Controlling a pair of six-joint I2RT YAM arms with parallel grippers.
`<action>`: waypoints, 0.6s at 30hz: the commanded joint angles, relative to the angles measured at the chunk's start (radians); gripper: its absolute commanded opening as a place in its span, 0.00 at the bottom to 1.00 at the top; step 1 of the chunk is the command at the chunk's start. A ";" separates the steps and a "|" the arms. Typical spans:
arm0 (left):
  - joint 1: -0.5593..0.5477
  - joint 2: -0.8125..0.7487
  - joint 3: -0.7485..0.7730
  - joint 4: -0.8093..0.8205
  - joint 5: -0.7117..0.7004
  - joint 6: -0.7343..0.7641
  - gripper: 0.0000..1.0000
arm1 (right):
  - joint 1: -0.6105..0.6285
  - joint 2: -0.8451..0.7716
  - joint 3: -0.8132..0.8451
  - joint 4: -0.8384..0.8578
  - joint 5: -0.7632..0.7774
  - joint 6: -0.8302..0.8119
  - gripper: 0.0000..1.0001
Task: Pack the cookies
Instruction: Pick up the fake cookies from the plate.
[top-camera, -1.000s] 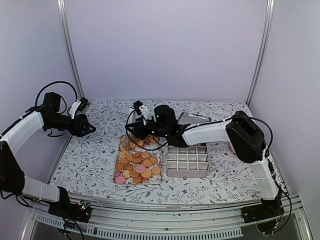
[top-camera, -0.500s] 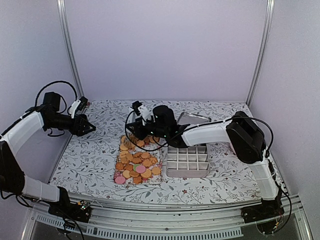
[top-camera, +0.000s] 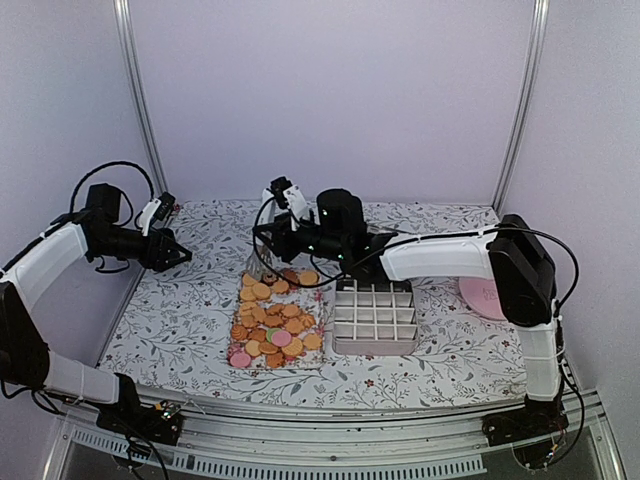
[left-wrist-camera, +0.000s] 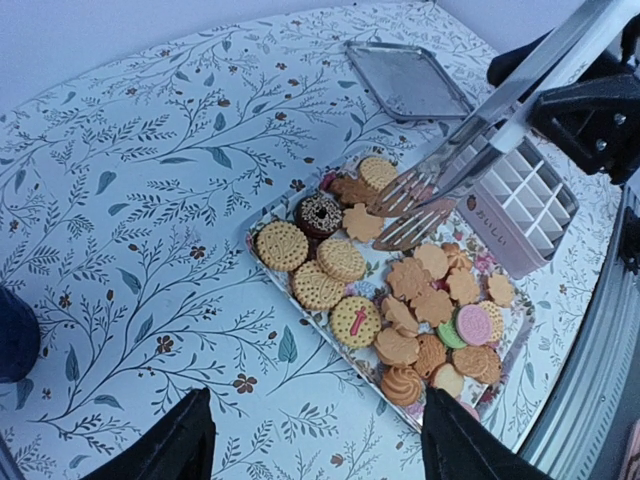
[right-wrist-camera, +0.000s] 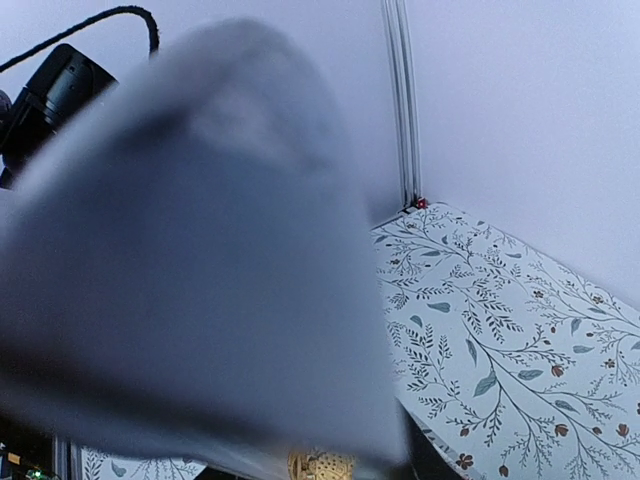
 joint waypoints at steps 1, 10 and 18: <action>0.009 -0.013 -0.006 0.015 0.019 -0.006 0.71 | 0.000 -0.056 -0.034 0.040 -0.006 0.007 0.00; 0.009 -0.021 -0.019 0.012 0.023 0.002 0.72 | 0.021 -0.017 -0.060 0.045 0.000 0.012 0.08; 0.010 -0.026 -0.021 0.012 0.022 0.009 0.72 | 0.020 0.083 0.049 0.051 0.023 0.002 0.17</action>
